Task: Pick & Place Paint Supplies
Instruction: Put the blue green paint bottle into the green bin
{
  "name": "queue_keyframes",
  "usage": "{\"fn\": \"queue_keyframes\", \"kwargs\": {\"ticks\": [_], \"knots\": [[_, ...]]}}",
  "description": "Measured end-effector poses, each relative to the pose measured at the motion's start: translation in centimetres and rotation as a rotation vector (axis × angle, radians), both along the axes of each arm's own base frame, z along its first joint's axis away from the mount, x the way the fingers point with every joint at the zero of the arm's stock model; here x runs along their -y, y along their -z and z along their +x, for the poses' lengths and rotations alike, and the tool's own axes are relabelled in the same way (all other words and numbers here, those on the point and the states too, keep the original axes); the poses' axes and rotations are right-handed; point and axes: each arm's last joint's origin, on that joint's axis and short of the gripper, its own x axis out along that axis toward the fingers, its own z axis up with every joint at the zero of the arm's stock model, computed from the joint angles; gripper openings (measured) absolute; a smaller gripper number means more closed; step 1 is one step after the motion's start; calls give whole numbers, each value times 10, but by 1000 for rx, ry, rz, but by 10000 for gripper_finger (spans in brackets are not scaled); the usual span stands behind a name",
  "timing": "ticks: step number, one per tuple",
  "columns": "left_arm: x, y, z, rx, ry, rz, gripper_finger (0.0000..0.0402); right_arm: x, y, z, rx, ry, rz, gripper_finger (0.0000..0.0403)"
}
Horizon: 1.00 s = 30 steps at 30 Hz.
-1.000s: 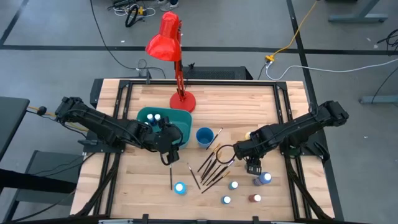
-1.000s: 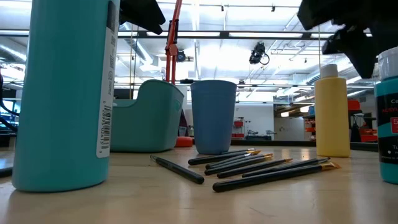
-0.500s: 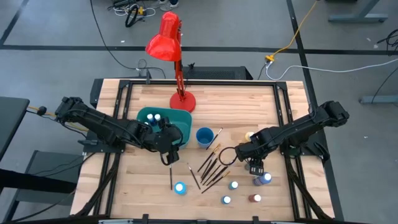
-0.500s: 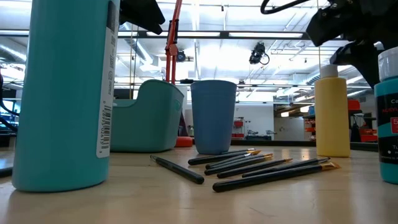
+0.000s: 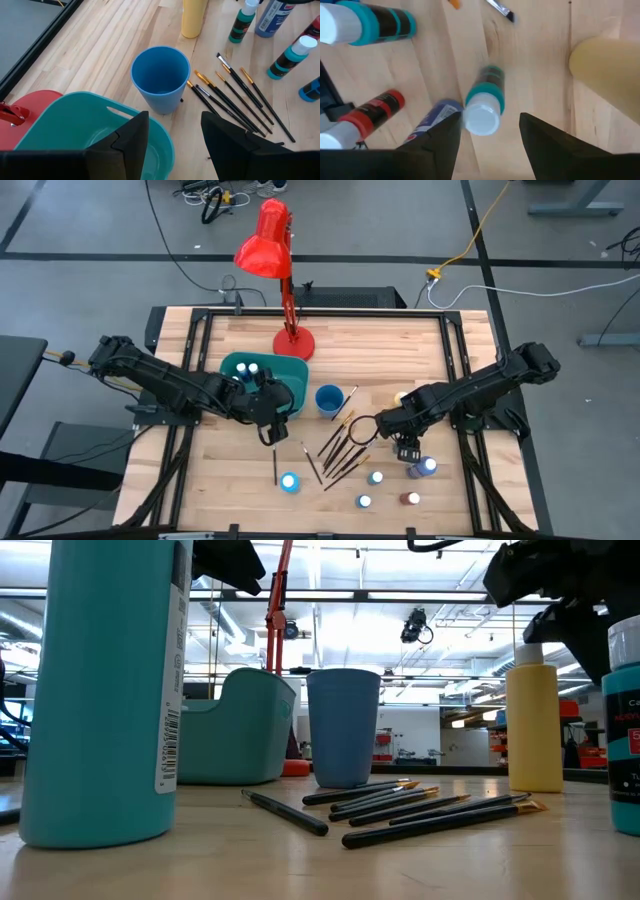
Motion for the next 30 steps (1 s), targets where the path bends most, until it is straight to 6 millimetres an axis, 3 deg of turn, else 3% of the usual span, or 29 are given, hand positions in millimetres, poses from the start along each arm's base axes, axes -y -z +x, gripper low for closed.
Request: {"fn": "queue_keyframes", "kwargs": {"ticks": [30], "knots": [[0,0,0,-6,17,8,192,0,5,-2,12,-9,-42,210]]}}
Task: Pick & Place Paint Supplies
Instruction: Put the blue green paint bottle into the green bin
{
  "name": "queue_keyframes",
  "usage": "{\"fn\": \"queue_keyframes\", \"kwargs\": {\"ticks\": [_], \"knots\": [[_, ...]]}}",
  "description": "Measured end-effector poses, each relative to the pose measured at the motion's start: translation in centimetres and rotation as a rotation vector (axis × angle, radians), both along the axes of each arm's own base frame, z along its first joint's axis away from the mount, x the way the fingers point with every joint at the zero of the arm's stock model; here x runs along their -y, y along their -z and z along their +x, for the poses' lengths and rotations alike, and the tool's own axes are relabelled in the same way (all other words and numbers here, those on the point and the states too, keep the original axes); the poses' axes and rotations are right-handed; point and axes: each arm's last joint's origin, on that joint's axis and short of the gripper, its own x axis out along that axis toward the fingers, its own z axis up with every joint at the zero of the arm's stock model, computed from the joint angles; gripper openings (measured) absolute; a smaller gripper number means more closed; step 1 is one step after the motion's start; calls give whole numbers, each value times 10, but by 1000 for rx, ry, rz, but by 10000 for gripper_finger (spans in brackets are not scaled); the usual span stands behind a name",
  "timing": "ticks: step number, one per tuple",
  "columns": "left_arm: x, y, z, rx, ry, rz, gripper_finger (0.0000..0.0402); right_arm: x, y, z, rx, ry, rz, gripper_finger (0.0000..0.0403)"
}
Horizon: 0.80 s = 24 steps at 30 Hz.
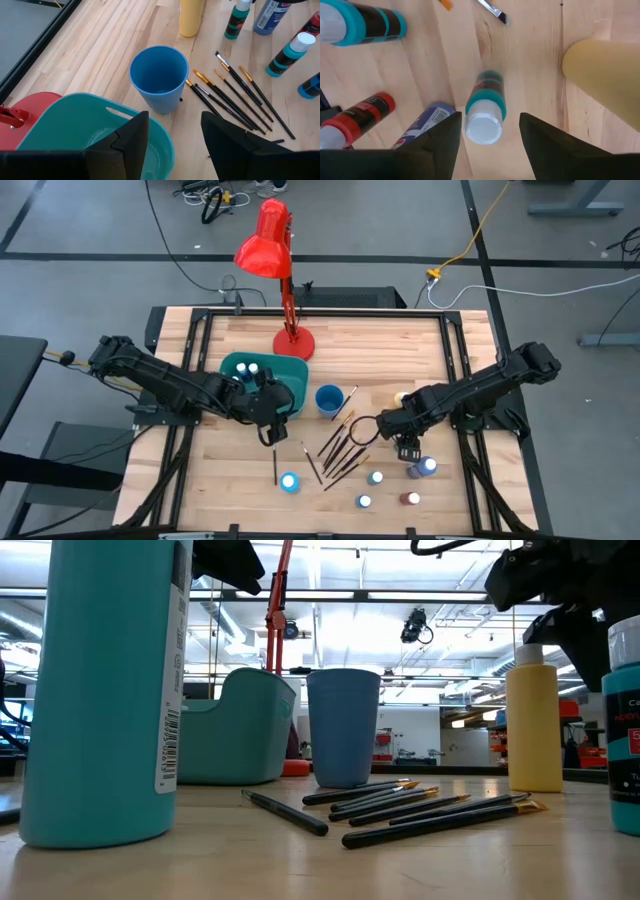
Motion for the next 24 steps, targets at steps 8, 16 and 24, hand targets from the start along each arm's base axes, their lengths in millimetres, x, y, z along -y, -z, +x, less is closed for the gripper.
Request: {"fn": "queue_keyframes", "kwargs": {"ticks": [8,16,24], "knots": [[0,0,0,0,-1,-1,192,2,0,2,37,-13,-68,210],[0,0,0,1,-2,-2,192,-3,0,1,30,-56,-14,210],[0,0,0,1,-1,-2,192,-3,0,2,40,-56,-19,240]]}}
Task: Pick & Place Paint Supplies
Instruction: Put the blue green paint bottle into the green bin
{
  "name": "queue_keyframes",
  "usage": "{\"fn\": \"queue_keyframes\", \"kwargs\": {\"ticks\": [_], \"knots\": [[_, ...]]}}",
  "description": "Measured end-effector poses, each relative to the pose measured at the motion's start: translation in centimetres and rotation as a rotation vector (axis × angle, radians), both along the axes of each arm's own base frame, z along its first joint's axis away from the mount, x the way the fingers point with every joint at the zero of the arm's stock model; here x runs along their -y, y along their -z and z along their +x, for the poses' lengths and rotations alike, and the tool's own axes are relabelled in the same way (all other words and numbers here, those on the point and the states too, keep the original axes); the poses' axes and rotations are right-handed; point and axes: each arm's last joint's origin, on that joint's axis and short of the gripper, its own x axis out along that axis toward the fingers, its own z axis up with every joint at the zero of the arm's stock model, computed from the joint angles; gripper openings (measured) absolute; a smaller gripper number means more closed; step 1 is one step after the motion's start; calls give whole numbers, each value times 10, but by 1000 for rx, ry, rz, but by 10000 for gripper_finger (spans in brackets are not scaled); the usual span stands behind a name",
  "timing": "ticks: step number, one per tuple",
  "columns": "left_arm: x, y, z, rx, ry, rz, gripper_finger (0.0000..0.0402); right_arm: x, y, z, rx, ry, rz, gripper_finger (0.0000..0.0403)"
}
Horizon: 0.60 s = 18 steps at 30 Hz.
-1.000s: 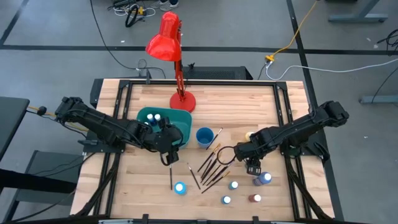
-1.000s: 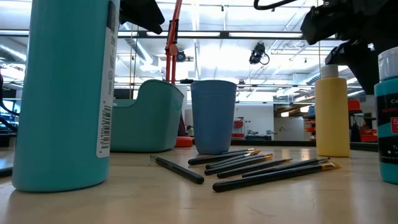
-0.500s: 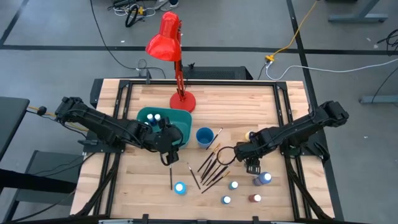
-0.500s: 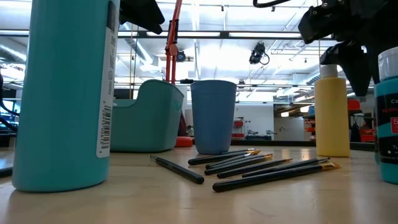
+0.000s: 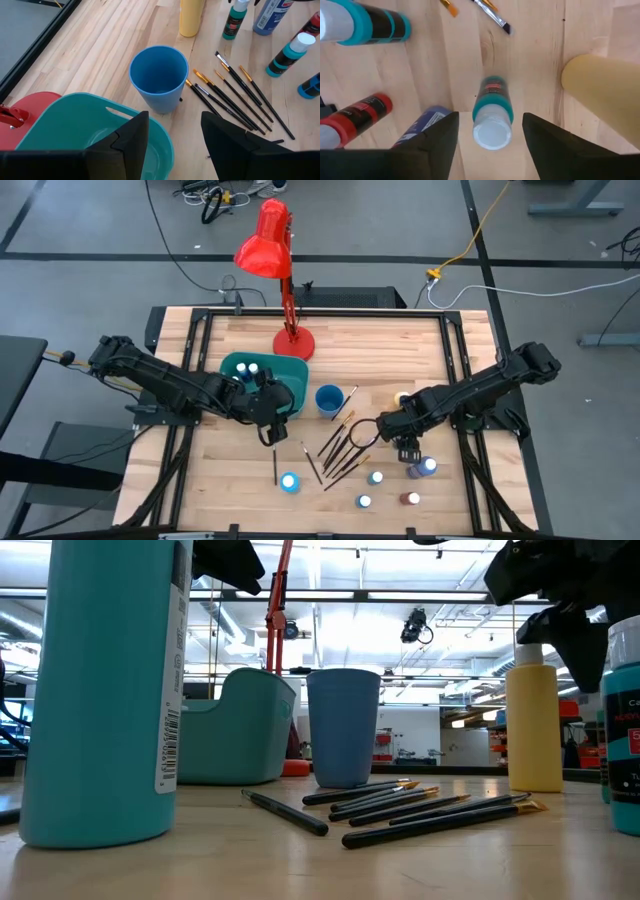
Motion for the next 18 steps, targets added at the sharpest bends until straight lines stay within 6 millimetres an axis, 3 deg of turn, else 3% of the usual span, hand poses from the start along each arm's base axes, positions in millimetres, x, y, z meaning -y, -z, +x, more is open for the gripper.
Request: {"fn": "queue_keyframes", "kwargs": {"ticks": [7,18], "knots": [[0,0,0,0,1,-1,192,-1,1,-1,-7,6,17,271],[1,0,0,-6,18,-19,192,-1,11,-8,-29,36,-53,256]]}}
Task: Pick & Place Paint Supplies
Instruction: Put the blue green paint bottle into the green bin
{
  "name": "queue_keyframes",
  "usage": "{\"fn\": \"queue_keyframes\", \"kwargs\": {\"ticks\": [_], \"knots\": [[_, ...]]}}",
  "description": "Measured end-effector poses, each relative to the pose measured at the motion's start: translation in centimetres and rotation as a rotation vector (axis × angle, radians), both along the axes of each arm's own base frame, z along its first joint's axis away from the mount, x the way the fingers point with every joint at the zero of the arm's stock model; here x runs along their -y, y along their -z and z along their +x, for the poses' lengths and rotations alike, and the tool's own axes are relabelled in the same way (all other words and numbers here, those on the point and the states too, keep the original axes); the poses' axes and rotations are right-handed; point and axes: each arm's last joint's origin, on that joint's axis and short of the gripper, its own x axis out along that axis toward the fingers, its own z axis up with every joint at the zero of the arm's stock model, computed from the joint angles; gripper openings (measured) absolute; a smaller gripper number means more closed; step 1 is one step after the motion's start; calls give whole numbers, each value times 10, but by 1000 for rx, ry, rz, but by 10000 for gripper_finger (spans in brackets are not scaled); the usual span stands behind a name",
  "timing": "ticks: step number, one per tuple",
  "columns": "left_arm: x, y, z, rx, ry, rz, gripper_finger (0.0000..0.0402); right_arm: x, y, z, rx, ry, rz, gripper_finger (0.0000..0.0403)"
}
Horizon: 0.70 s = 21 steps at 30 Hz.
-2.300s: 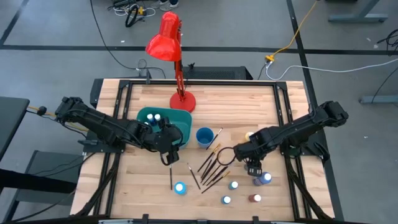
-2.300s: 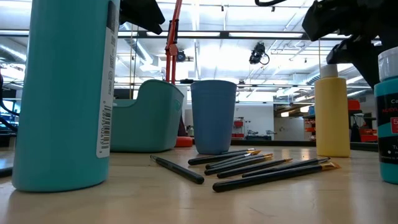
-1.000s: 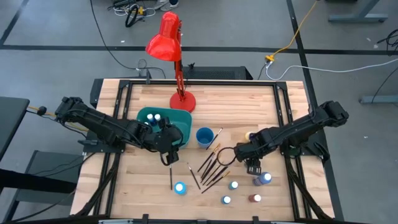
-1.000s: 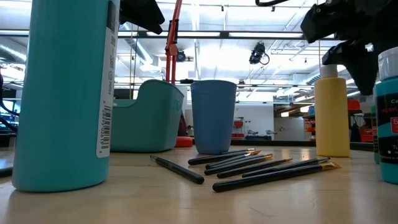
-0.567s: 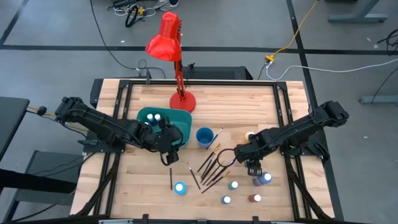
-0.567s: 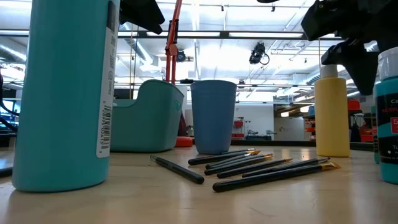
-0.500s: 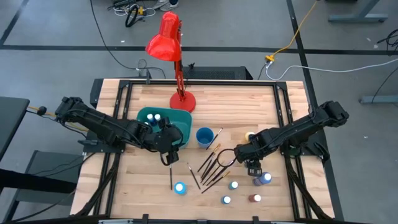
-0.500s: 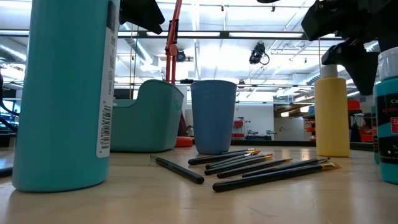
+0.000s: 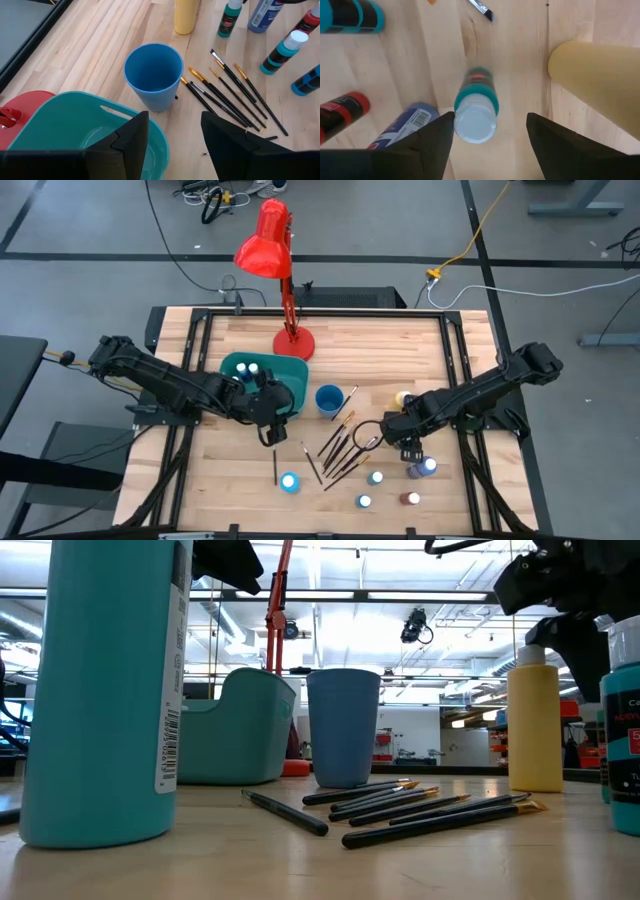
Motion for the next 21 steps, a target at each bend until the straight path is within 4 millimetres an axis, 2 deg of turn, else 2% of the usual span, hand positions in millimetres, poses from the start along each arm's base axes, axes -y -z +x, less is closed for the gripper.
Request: {"fn": "queue_keyframes", "kwargs": {"ticks": [21], "knots": [[0,0,0,4,-12,-13,192,-13,1,-2,37,9,2,226]]}}
